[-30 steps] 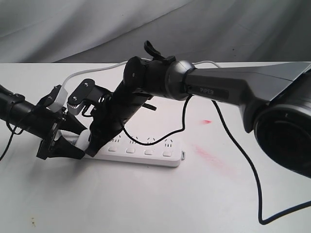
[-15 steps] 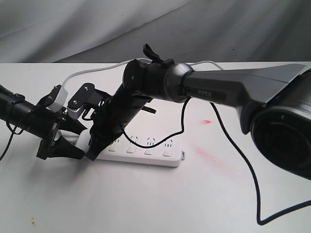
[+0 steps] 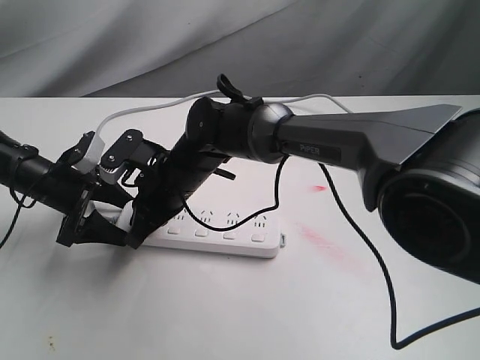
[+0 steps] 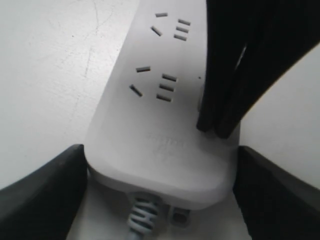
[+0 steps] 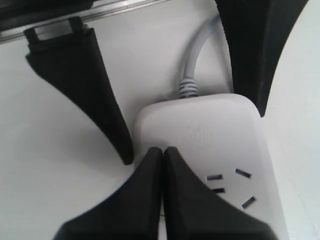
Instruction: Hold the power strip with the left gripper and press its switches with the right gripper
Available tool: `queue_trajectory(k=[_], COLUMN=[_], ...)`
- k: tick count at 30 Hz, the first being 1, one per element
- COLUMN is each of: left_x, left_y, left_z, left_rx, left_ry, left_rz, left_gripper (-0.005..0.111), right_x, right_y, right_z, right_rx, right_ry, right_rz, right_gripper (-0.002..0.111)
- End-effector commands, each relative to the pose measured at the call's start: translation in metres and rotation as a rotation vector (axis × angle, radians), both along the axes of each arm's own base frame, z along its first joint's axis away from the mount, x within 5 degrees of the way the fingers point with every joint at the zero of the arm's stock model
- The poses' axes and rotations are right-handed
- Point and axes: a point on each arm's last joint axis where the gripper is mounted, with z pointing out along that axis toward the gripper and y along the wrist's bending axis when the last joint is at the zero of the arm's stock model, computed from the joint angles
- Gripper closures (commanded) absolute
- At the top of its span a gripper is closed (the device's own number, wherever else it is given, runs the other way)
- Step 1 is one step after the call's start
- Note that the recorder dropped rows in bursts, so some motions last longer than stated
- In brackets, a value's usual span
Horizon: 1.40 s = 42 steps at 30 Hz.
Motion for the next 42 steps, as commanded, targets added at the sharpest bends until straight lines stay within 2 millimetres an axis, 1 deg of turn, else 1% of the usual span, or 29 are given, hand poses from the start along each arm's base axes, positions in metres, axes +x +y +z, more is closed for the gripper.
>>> queue_trajectory(k=[1, 8, 10, 12, 14, 16, 23, 25, 26, 29, 33, 36, 39, 42], left_x=[-0.010, -0.010, -0.010, -0.010, -0.010, -0.010, -0.010, -0.010, -0.010, -0.010, -0.010, -0.010, -0.010, -0.010], left_y=[0.002, 0.002, 0.002, 0.002, 0.002, 0.002, 0.002, 0.002, 0.002, 0.002, 0.002, 0.002, 0.002, 0.002], left_z=[-0.020, -0.020, -0.020, -0.020, -0.020, -0.020, -0.020, -0.020, -0.020, -0.020, -0.020, -0.020, -0.020, -0.020], left_rx=[0.083, 0.083, 0.083, 0.083, 0.083, 0.083, 0.083, 0.083, 0.083, 0.083, 0.083, 0.083, 0.083, 0.083], left_ry=[0.058, 0.058, 0.058, 0.058, 0.058, 0.058, 0.058, 0.058, 0.058, 0.058, 0.058, 0.058, 0.058, 0.058], left_rz=[-0.054, -0.054, -0.054, -0.054, -0.054, -0.054, -0.054, -0.054, -0.054, -0.054, -0.054, -0.054, -0.054, -0.054], left_gripper=[0.044, 0.044, 0.044, 0.044, 0.044, 0.044, 0.044, 0.044, 0.044, 0.044, 0.044, 0.044, 0.044, 0.044], right_x=[-0.006, 0.000, -0.003, -0.010, -0.017, -0.020, -0.016, -0.015, -0.015, -0.015, -0.011, -0.012, -0.012, -0.011], right_y=[-0.008, -0.015, -0.018, -0.022, -0.021, -0.019, -0.016, -0.016, -0.017, -0.020, -0.023, -0.028, -0.029, -0.029], right_z=[-0.021, -0.022, -0.027, -0.038, -0.046, -0.049, -0.049, -0.053, -0.059, -0.068, -0.060, -0.063, -0.066, -0.064], right_rx=[-0.131, -0.155, -0.171, -0.196, -0.205, -0.200, -0.183, -0.191, -0.197, -0.233, -0.266, -0.330, -0.323, -0.317], right_ry=[0.035, 0.038, 0.057, 0.082, 0.080, 0.064, 0.007, 0.002, 0.008, 0.007, -0.042, -0.041, -0.045, -0.043], right_rz=[0.049, 0.013, 0.011, 0.014, 0.014, 0.010, -0.008, -0.012, -0.013, -0.012, -0.014, -0.005, -0.014, -0.033], right_gripper=[0.108, 0.108, 0.108, 0.108, 0.108, 0.108, 0.108, 0.108, 0.108, 0.108, 0.108, 0.108, 0.108, 0.108])
